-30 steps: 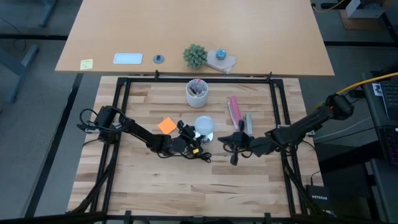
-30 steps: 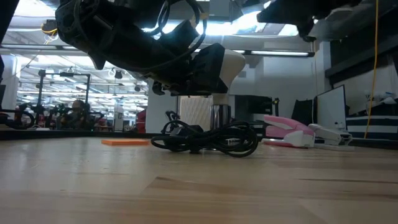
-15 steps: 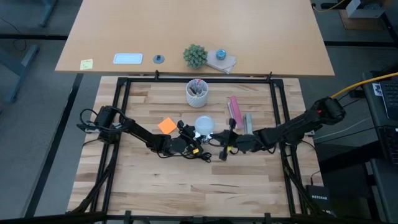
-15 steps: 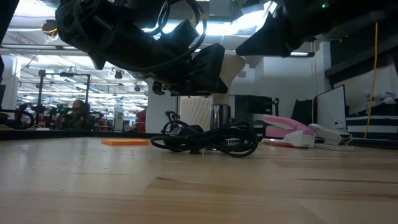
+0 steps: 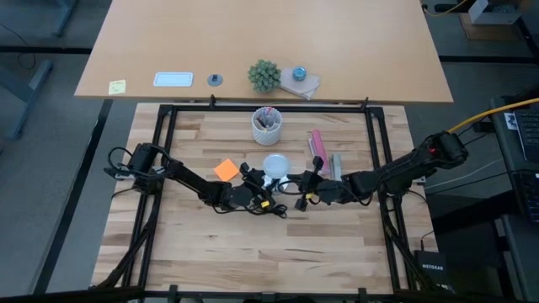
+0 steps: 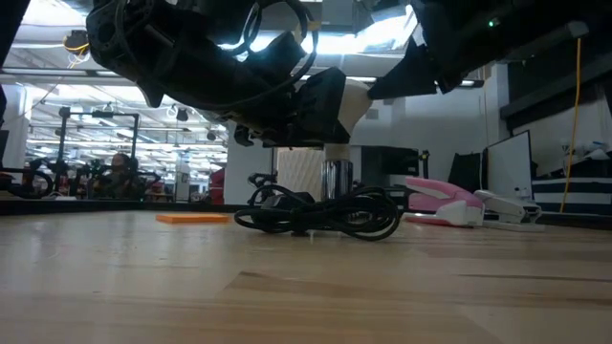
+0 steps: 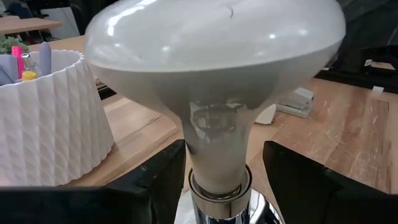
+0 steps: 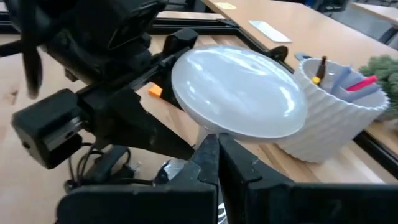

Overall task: Screw lightbulb
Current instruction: Remove the lightbulb from the lamp

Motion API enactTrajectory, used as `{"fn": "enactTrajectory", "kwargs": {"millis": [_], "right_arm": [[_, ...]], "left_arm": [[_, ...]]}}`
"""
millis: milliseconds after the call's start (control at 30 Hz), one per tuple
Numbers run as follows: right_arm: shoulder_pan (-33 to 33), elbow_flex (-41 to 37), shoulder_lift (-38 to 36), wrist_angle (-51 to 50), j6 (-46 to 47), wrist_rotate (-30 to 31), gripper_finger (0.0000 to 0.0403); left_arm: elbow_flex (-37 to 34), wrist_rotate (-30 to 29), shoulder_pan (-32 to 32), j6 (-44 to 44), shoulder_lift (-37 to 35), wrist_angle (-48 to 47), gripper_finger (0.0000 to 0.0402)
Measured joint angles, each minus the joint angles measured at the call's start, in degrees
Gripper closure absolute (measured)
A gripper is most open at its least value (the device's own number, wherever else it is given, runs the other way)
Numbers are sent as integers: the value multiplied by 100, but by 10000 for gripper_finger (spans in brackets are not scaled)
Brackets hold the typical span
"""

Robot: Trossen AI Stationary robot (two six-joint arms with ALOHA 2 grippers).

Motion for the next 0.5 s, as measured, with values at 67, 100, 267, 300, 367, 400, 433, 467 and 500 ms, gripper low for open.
{"fn": "enactTrajectory", "kwargs": {"millis": [67, 100, 267, 300, 367, 400, 433, 467, 500], "right_arm": [[0, 0, 0, -9, -1, 111, 400], [-1, 0, 0, -6, 0, 147, 400], [-215, 0, 1, -6, -4, 173, 400], [-276, 0, 2, -9, -4, 161, 400], [-403, 0, 2, -11, -4, 72, 400], [-463, 0, 2, -13, -4, 30, 400], [-515, 0, 2, -15, -4, -9, 400], [-567, 0, 2, -15, -4, -33, 400], [-616, 0, 2, -14, -4, -74, 400]], "left_arm": [[0, 1, 0, -2, 0, 0, 196], [0, -1, 0, 0, 0, 0, 196], [0, -25, 1, -1, 2, 0, 196], [0, -29, 2, 0, 2, 0, 196], [0, -36, 4, -1, 2, -2, 196], [0, -34, 6, 0, 2, -2, 196], [0, -24, 17, 0, 2, -2, 196], [0, -13, 28, 0, 2, -2, 196], [0, 2, 30, -1, 2, -2, 196]]}}
